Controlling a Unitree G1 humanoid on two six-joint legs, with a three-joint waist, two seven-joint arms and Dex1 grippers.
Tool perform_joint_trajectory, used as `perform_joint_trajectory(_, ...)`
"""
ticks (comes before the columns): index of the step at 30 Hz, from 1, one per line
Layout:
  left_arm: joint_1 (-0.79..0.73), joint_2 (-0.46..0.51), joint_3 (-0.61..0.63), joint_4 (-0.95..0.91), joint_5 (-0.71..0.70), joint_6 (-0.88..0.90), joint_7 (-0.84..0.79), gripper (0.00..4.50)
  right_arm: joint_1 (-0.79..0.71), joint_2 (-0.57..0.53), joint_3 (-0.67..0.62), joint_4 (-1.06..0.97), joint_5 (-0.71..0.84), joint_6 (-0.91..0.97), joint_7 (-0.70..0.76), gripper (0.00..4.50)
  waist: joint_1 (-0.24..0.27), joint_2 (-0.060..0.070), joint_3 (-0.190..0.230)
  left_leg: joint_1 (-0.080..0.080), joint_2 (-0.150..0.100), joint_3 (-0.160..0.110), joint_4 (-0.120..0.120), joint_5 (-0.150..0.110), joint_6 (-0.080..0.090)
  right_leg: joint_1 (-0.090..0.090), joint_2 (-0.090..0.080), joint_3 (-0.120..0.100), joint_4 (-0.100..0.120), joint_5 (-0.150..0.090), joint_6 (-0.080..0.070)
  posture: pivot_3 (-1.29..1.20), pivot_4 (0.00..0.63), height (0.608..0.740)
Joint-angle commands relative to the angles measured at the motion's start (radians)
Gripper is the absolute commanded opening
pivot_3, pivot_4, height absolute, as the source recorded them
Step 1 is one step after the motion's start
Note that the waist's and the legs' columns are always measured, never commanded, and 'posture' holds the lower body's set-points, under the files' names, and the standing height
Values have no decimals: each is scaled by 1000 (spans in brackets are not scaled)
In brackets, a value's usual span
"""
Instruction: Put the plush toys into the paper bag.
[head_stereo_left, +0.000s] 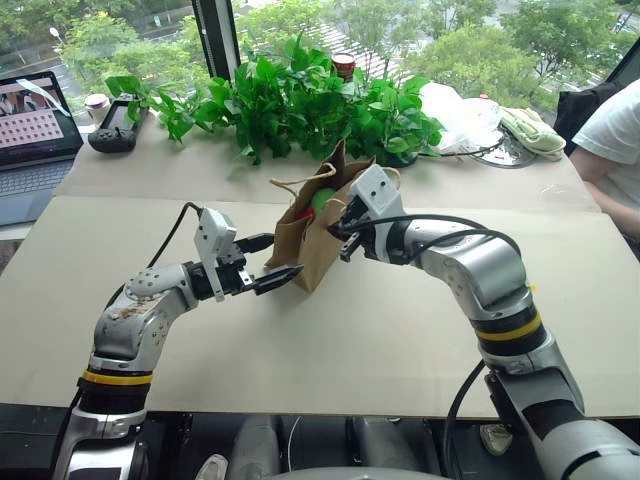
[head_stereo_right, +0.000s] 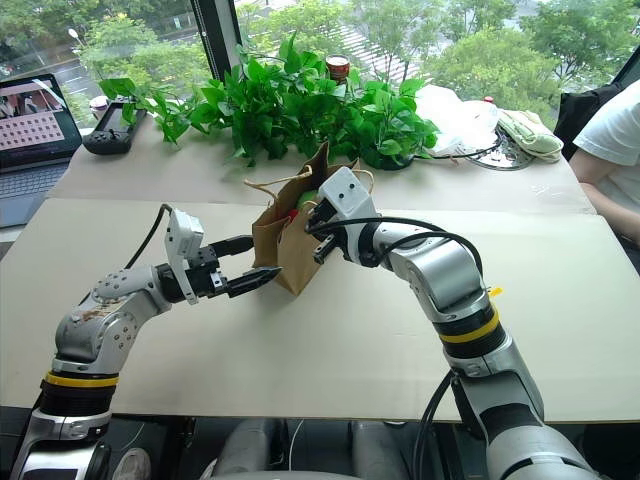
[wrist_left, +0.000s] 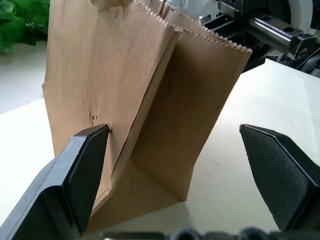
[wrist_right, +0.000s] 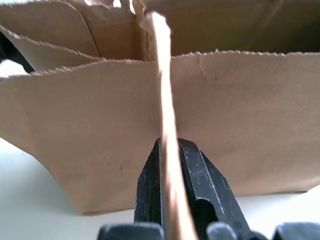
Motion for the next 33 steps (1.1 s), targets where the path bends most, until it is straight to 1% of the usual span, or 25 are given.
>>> perform_joint_trajectory(1,-21,-25,-21,-14,42,-34,46,4500,-31,26,-9,-10,-9,-7,-12,29,1,0,0,0,0,0,0,0,0,0,0,0,0,0,0,0,150,740)
perform_joint_trajectory(4,-40,-59,-41,19,90,-71,86,4500,-39,49,-6,-5,-16,-3,-18,29,1,0,0,0,0,0,0,0,0,0,0,0,0,0,0,0,150,740)
perform_joint_trajectory(8,-75,-132,-62,46,148,-118,168,4500,-39,68,0,-2,-23,-2,-23,29,3,0,0,0,0,0,0,0,0,0,0,0,0,0,0,0,150,740)
perform_joint_trajectory(13,-95,-181,-74,88,235,-194,250,4500,-36,72,2,-2,-30,1,-21,29,1,0,0,0,0,0,0,0,0,0,0,0,0,0,0,0,150,740)
perform_joint_trajectory(20,-88,-230,-68,117,270,-254,309,4500,-37,74,1,0,-34,0,-19,29,0,0,0,0,0,0,0,0,0,0,0,0,0,0,0,0,150,740)
perform_joint_trajectory(22,-85,-238,-58,121,266,-266,319,3968,-39,74,1,2,-35,0,-19,0,1,0,0,0,0,0,0,0,0,0,0,0,0,0,0,0,150,740)
perform_joint_trajectory(23,-84,-240,-54,124,266,-271,321,3830,-39,73,1,2,-35,0,-19,0,1,0,0,0,0,0,0,0,0,0,0,0,0,0,0,0,150,740)
perform_joint_trajectory(26,-84,-241,-51,128,264,-278,319,2701,-40,72,2,5,-36,0,-18,0,0,0,0,0,0,0,0,0,0,0,0,0,0,0,0,0,150,740)
perform_joint_trajectory(27,-83,-242,-51,127,263,-278,320,2401,-39,72,2,5,-37,0,-17,0,0,0,0,0,0,0,0,0,0,0,0,0,0,0,0,0,150,740)
perform_joint_trajectory(28,-82,-243,-51,125,262,-277,321,1895,-38,71,2,4,-38,1,-16,0,0,0,0,0,0,0,0,0,0,0,0,0,0,0,0,0,150,740)
perform_joint_trajectory(29,-80,-245,-50,123,260,-276,323,1610,-37,70,2,3,-39,2,-15,0,0,0,0,0,0,0,0,0,0,0,0,0,0,0,0,0,150,740)
perform_joint_trajectory(30,-80,-245,-49,123,258,-275,323,1128,-37,70,1,2,-40,4,-14,0,0,0,0,0,0,0,0,0,0,0,0,0,0,0,0,0,150,740)
perform_joint_trajectory(33,-80,-247,-46,126,253,-274,322,107,-32,67,-1,-10,-41,11,-10,0,1,0,0,0,0,0,0,0,0,0,0,0,0,0,0,0,150,740)
